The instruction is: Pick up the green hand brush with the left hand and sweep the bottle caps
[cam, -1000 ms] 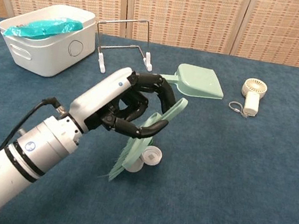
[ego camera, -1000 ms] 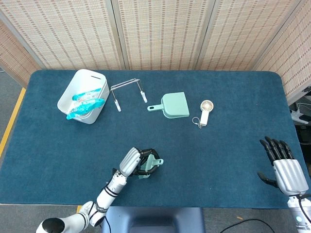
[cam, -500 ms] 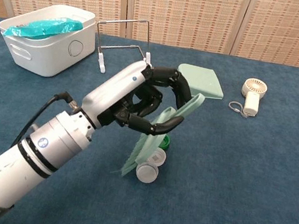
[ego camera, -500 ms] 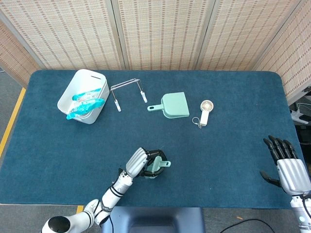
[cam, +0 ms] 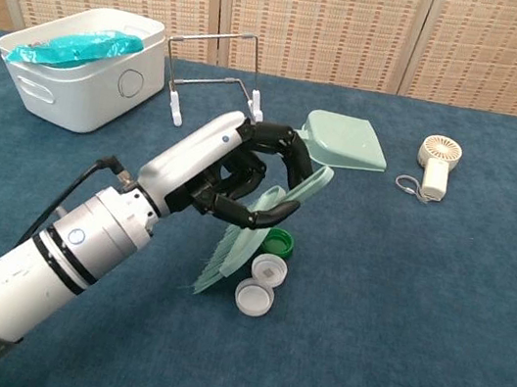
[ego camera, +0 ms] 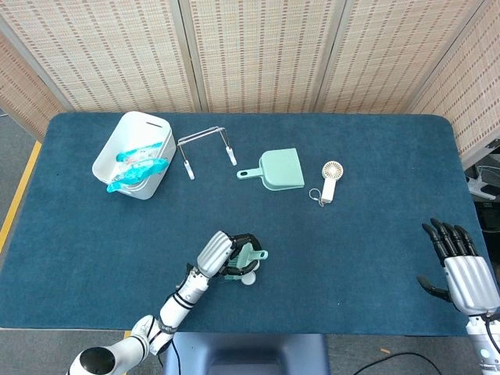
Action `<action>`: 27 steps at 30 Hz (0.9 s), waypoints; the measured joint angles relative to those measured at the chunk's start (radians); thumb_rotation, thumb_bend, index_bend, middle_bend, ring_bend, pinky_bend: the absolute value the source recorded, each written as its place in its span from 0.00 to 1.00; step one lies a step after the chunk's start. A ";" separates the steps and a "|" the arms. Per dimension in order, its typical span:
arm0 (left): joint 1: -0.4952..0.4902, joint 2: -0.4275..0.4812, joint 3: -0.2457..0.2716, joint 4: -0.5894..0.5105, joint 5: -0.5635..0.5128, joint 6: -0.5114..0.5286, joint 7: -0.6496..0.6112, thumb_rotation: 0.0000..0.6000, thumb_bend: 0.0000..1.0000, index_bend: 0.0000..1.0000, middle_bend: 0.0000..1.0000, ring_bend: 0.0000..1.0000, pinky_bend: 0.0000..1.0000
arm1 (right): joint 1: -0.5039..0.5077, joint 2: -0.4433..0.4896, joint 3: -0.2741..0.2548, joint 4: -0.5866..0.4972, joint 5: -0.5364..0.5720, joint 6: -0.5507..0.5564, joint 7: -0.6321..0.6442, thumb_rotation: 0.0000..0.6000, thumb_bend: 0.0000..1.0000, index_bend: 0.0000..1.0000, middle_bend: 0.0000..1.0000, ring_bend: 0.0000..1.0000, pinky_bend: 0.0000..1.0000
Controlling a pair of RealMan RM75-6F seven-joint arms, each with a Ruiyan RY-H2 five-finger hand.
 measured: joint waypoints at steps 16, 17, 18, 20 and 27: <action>-0.019 0.000 0.022 -0.078 0.017 0.028 0.018 1.00 0.73 0.73 0.87 0.83 1.00 | -0.002 0.007 -0.001 0.001 -0.008 0.006 0.019 1.00 0.15 0.00 0.00 0.00 0.00; -0.019 0.001 0.021 -0.067 0.016 0.031 0.020 1.00 0.73 0.73 0.87 0.83 1.00 | -0.002 0.007 -0.001 0.002 -0.009 0.005 0.019 1.00 0.15 0.00 0.00 0.00 0.00; -0.019 0.002 0.020 -0.057 0.015 0.032 0.021 1.00 0.73 0.73 0.87 0.83 1.00 | -0.001 0.007 -0.001 0.002 -0.009 0.004 0.019 1.00 0.15 0.00 0.00 0.00 0.00; -0.018 0.010 0.016 -0.030 0.011 0.032 0.021 1.00 0.73 0.73 0.87 0.83 1.00 | 0.000 0.006 -0.002 0.003 -0.009 0.000 0.016 1.00 0.15 0.00 0.00 0.00 0.00; 0.008 0.076 0.012 0.020 -0.011 0.028 0.002 1.00 0.73 0.74 0.87 0.83 1.00 | 0.005 -0.003 -0.001 0.005 0.000 -0.013 -0.003 1.00 0.15 0.00 0.00 0.00 0.00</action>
